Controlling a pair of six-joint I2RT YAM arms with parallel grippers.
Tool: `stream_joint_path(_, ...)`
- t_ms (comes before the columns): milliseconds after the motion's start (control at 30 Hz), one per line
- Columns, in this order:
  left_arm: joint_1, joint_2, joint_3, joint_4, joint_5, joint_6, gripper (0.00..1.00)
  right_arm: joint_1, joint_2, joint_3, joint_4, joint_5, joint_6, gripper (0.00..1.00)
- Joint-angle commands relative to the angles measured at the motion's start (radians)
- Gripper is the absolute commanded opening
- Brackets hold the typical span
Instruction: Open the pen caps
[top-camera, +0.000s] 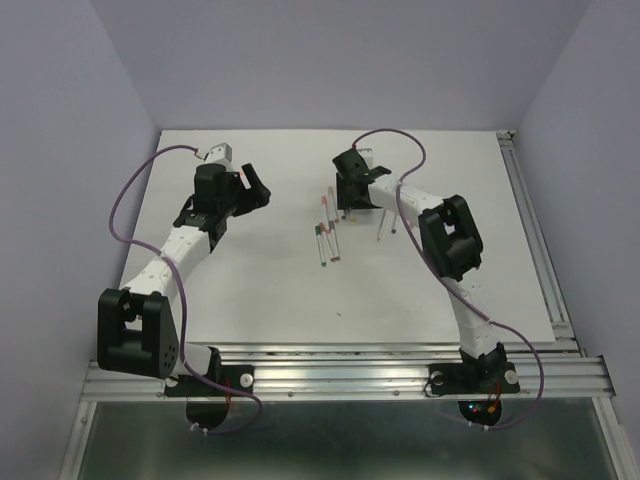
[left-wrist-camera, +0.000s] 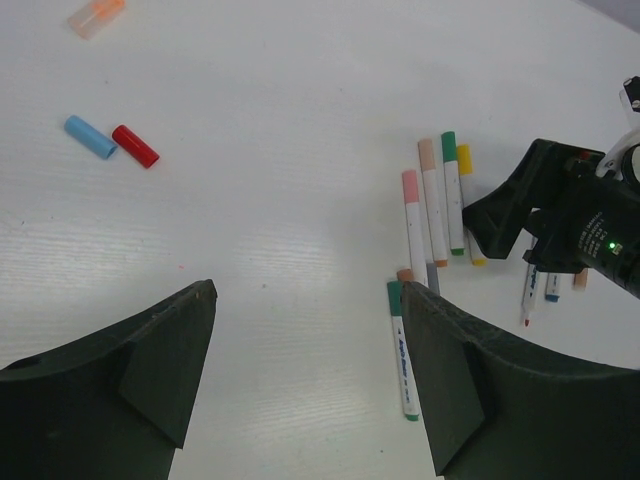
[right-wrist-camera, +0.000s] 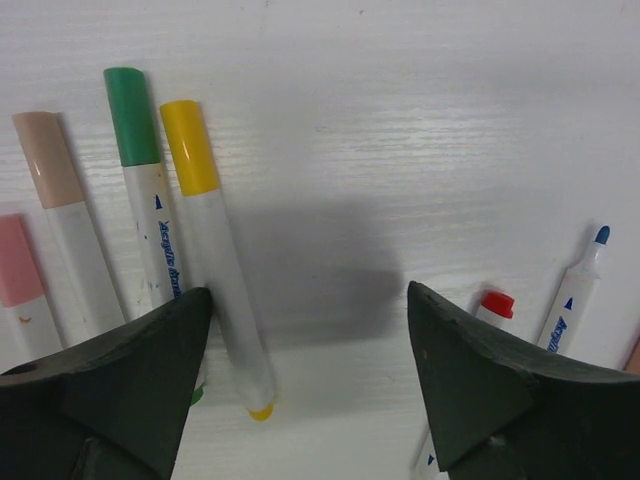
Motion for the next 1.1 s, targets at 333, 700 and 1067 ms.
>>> stream_joint_path(333, 0.001, -0.022, -0.004, 0.046, 0.028, 0.026, 0.86, -0.039, -0.025, -0.253, 0.198, -0.205, 0.055, 0.48)
stream_joint_path(700, 0.001, -0.014, -0.008, 0.046, 0.045, 0.032, 0.86, -0.039, -0.090, -0.402, 0.292, -0.187, 0.030, 0.01)
stream_joint_path(1067, -0.010, -0.083, -0.030, 0.135, 0.244, -0.090, 0.86, -0.039, -0.419, -0.433, 0.436, -0.284, -0.132, 0.01)
